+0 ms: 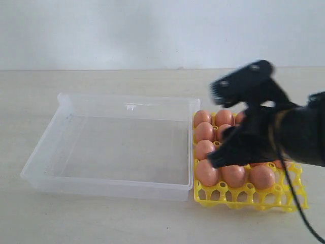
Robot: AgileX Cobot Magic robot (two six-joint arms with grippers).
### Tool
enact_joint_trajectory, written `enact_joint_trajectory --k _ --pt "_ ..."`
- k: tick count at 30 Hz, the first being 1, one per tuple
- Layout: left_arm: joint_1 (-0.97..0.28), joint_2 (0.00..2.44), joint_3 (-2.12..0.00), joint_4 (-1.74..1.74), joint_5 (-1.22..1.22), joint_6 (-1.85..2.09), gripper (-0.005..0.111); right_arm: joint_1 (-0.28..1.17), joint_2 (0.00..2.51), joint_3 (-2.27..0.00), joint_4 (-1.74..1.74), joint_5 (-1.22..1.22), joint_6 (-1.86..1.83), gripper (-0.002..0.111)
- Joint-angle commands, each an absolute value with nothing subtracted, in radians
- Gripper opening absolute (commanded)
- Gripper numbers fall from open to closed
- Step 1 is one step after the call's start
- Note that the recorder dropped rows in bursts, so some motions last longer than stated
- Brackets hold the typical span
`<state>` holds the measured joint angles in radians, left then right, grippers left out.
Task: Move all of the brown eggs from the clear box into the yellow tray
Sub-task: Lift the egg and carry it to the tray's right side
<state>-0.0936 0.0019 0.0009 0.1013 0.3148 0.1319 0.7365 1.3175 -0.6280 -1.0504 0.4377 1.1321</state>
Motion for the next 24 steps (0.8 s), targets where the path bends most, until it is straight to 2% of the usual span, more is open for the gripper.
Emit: enact_joint_trajectory --k 1,3,6,12,14,19,24 --pt "-0.092 0.0 0.0 0.093 0.307 0.132 -0.004 0.61 1.22 -0.527 -1.474 0.773 1.883 0.0" --pt "-0.092 0.0 0.0 0.093 0.307 0.132 -0.004 0.553 1.18 -0.521 -1.617 0.799 2.1 0.0" --pt "-0.092 0.0 0.0 0.093 0.307 0.132 -0.004 0.456 1.128 -0.569 -1.744 0.555 2.076 0.0" --pt "-0.092 0.0 0.0 0.093 0.307 0.132 -0.004 0.149 1.191 -0.696 -1.744 -0.23 1.632 0.0" --pt "-0.092 0.0 0.0 0.093 0.307 0.132 -0.004 0.018 1.238 -0.743 -1.744 -0.563 1.618 0.0" --pt "-0.092 0.0 0.0 0.093 0.307 0.132 -0.004 -0.201 1.371 -0.826 -1.639 -1.191 1.624 0.0" --pt "-0.092 0.0 0.0 0.093 0.307 0.132 -0.004 -0.24 1.407 -0.823 -1.621 -1.221 1.645 0.0"
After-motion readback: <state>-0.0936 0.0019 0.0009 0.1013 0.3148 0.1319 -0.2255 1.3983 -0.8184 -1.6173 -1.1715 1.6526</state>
